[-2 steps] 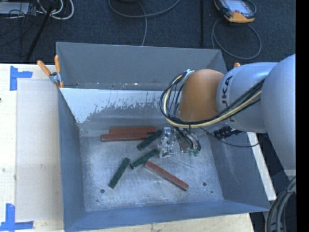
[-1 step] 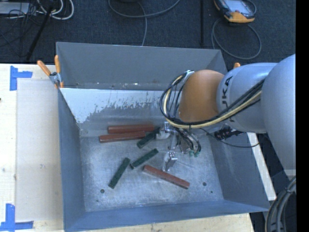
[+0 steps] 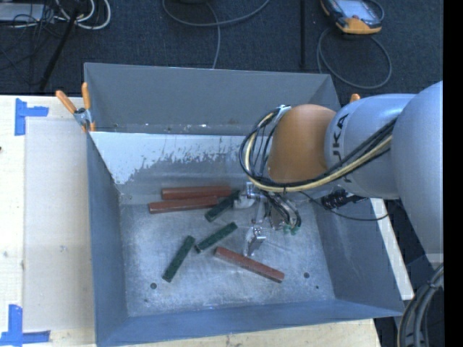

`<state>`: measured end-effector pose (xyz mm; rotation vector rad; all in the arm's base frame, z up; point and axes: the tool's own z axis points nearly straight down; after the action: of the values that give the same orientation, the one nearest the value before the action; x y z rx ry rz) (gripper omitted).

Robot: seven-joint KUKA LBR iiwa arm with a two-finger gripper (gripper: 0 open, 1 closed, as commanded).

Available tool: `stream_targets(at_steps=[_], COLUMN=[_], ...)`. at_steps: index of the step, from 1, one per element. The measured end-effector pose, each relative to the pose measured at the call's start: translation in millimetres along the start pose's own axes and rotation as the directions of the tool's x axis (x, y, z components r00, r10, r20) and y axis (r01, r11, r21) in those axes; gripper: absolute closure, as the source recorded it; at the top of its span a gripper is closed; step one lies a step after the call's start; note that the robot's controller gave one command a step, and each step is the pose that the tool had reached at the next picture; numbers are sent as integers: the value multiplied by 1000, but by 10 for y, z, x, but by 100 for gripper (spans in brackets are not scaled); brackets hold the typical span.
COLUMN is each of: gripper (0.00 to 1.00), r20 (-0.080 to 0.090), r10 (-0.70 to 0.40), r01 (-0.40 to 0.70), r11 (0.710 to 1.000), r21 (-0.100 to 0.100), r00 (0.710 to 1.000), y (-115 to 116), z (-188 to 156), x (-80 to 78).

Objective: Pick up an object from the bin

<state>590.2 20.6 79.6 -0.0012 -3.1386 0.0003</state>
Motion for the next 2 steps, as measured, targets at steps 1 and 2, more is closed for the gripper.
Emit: stream_targets(at_steps=[1,2], gripper=[100,100], r20=[18,18], r10=[57,56], r01=[-57,-56], r11=[998,998], r21=[-3,-3], r00=[998,998], y=[501,501], z=[6,6], x=[162,163])
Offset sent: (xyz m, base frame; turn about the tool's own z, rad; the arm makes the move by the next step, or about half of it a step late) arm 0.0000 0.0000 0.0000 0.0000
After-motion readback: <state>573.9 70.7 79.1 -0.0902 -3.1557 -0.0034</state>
